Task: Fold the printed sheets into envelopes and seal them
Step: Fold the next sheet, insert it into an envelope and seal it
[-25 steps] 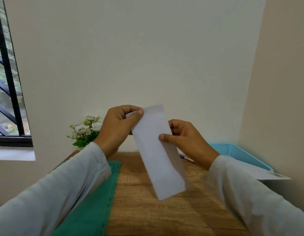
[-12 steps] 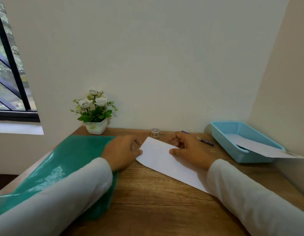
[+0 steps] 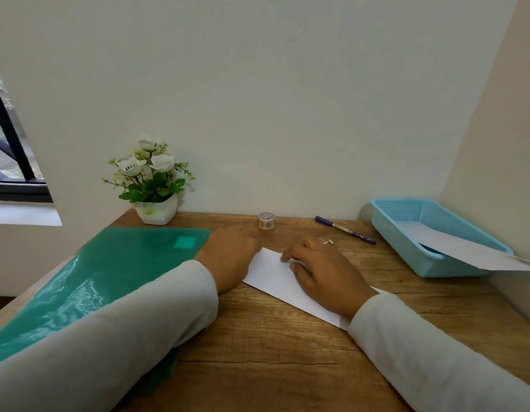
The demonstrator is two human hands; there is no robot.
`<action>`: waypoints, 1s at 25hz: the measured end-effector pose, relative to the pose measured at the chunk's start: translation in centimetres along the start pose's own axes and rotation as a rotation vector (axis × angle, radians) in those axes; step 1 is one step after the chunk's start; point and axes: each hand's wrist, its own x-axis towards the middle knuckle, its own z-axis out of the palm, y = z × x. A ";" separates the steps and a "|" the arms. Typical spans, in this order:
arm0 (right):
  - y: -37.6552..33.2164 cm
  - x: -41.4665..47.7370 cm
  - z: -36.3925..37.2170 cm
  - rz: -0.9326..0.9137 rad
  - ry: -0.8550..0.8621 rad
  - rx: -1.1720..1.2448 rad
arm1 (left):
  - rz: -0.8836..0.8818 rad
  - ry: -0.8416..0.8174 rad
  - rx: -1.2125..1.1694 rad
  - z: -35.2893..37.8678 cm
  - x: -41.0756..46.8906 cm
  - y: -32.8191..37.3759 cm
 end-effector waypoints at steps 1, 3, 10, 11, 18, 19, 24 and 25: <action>0.1 0.0 0.1 0.002 -0.001 -0.001 | 0.009 -0.012 0.012 -0.1 0.2 0.0; 0.3 0.1 0.2 0.007 0.001 -0.006 | 0.026 -0.026 0.030 -0.6 -0.4 -0.3; 0.6 0.3 0.3 0.003 0.003 0.000 | 0.079 -0.014 -0.140 -1.9 -7.6 -1.7; 0.4 0.3 0.2 0.005 -0.010 -0.006 | 0.065 0.000 -0.174 -1.9 -8.1 -1.8; -4.2 1.7 -1.2 -0.054 -0.180 -0.048 | 0.080 0.041 -0.236 -1.1 -8.0 -2.7; -5.3 2.1 -0.9 -0.091 -0.218 -0.038 | 0.082 0.047 -0.238 -1.1 -8.0 -2.7; -6.5 3.3 0.5 -0.223 -0.285 -0.099 | 0.106 0.067 -0.206 -1.1 -8.1 -2.6; -5.8 3.6 0.7 -0.211 -0.271 -0.116 | 0.105 0.064 -0.199 -0.9 -8.1 -2.8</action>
